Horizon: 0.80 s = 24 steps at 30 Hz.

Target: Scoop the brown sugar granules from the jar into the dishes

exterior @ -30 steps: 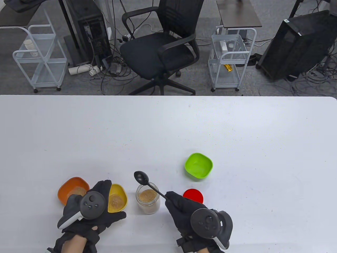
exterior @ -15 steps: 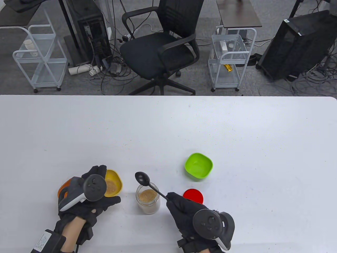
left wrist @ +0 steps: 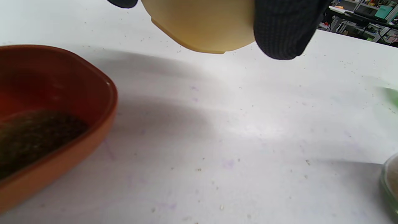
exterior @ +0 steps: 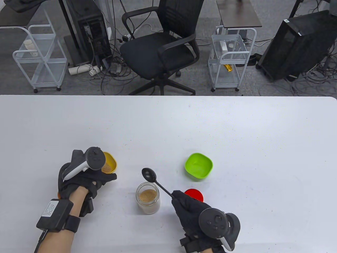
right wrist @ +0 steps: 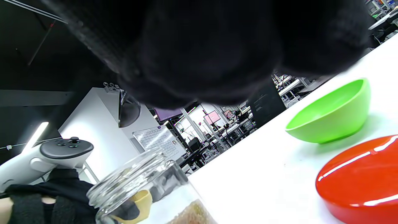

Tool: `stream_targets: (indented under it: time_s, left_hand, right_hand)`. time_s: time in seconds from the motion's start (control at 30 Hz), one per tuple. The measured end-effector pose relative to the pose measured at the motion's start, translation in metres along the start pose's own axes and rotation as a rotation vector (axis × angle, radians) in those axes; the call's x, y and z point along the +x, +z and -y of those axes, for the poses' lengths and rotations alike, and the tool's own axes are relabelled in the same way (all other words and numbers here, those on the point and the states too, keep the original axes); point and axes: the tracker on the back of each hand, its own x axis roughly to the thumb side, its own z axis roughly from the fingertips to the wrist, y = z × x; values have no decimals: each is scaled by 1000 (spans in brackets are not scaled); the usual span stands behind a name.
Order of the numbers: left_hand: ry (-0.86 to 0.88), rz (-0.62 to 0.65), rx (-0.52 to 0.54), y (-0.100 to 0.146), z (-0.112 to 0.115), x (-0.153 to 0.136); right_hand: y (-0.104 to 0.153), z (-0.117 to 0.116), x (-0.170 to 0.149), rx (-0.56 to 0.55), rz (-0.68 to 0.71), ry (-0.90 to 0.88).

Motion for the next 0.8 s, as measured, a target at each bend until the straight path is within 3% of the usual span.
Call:
stream_targets:
  time_s: [0.37, 0.8]
  left_hand:
    - [-58, -52, -132, -31, 21, 14]
    - [-165, -60, -164, -26, 28, 22]
  right_hand:
    - [-1, 0, -1, 7, -6, -4]
    - [-2, -2, -1, 27, -8, -4]
